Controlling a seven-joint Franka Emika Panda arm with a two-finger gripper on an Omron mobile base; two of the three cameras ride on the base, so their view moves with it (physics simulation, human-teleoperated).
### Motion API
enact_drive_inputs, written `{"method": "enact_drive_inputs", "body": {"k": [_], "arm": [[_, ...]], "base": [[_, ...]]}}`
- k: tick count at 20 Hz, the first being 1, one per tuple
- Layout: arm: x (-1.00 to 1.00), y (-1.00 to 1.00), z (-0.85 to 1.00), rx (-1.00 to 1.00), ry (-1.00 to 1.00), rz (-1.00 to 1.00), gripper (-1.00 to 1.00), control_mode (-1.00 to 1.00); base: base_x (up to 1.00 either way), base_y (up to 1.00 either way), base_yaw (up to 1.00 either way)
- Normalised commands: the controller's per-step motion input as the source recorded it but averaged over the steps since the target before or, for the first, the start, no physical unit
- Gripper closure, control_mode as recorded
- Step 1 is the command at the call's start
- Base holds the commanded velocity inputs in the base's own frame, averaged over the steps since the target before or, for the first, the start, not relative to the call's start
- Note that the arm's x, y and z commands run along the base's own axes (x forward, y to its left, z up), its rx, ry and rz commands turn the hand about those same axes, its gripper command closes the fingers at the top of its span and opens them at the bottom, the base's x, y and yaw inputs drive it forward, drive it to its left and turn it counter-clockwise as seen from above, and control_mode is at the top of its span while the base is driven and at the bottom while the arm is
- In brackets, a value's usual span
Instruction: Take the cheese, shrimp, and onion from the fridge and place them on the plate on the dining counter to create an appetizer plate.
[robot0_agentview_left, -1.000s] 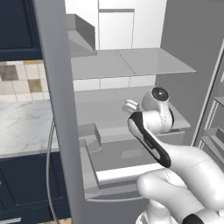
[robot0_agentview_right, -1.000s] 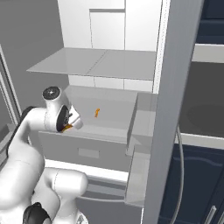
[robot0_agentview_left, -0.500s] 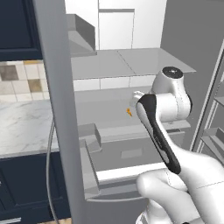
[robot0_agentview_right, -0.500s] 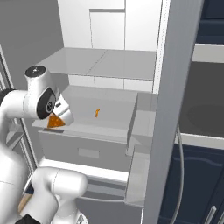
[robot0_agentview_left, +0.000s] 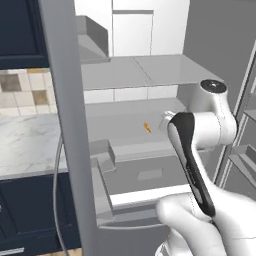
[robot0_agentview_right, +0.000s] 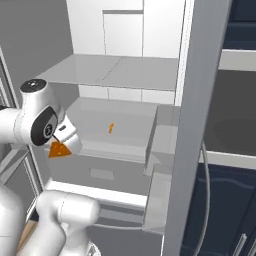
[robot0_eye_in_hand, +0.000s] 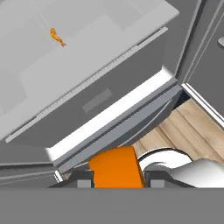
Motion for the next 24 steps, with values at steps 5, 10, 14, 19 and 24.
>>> {"method": "enact_drive_inputs", "body": {"k": [5,10,14,19,24], "arm": [[0.00,0.00,0.00,0.00,0.00,0.00,1.00,1.00],[0.00,0.00,0.00,0.00,0.00,0.00,1.00,1.00],[0.00,0.00,0.00,0.00,0.00,0.00,1.00,1.00],[0.00,0.00,0.00,0.00,0.00,0.00,1.00,1.00],[0.00,0.00,0.00,0.00,0.00,0.00,1.00,1.00]], "base": [[-1.00,0.00,-0.03],[-0.98,0.03,-0.28],[-0.61,0.05,-0.86],[-0.41,0.00,-0.92],[-0.14,-0.15,-0.87]]}}
